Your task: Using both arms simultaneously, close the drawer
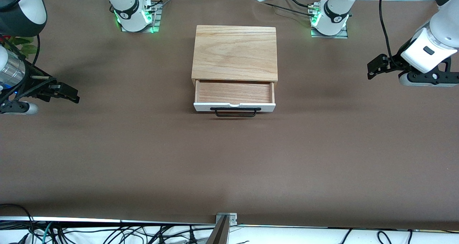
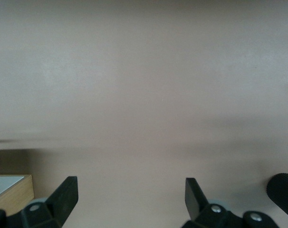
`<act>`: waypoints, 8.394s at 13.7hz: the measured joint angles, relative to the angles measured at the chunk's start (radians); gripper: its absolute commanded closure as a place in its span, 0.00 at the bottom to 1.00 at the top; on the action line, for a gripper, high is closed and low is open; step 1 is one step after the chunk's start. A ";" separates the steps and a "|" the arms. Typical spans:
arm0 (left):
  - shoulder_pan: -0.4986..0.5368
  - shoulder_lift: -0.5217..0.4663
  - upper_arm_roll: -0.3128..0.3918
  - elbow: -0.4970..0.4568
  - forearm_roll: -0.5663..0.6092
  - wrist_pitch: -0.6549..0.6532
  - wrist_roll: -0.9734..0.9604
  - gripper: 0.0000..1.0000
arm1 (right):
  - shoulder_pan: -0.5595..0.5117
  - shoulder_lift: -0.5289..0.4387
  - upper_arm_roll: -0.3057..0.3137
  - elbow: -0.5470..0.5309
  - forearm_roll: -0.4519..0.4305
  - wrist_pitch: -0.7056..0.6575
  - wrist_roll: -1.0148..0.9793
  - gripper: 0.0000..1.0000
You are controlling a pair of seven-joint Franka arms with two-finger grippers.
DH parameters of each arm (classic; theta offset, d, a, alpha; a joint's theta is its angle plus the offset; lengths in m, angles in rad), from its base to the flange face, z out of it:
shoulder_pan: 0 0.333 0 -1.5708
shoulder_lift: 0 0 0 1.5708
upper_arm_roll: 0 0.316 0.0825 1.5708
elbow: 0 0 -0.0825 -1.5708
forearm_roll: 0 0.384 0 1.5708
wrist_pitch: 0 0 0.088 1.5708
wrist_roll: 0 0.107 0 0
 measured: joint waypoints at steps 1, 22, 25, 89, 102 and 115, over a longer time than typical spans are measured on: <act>0.000 0.000 0.000 0.000 0.000 0.000 0.000 0.00 | 0.000 0.000 0.000 0.000 0.000 0.000 0.000 0.00; 0.000 0.002 0.000 0.008 0.000 0.000 0.000 0.00 | 0.000 0.000 0.000 0.000 0.000 0.000 0.000 0.00; -0.001 0.003 -0.001 0.009 0.000 0.000 0.000 0.00 | 0.002 0.003 0.002 0.000 0.001 0.000 0.001 0.00; -0.276 0.572 -0.071 0.047 -0.392 0.059 -0.002 0.00 | 0.387 0.470 0.209 0.013 0.402 0.190 0.006 0.00; -0.184 0.501 -0.062 0.195 -0.261 0.019 0.000 0.00 | 0.372 0.467 0.155 0.212 0.329 0.118 -0.001 0.00; -0.048 0.268 -0.037 0.397 0.107 -0.137 -0.001 0.00 | 0.171 0.350 -0.021 0.318 0.097 0.068 -0.012 0.00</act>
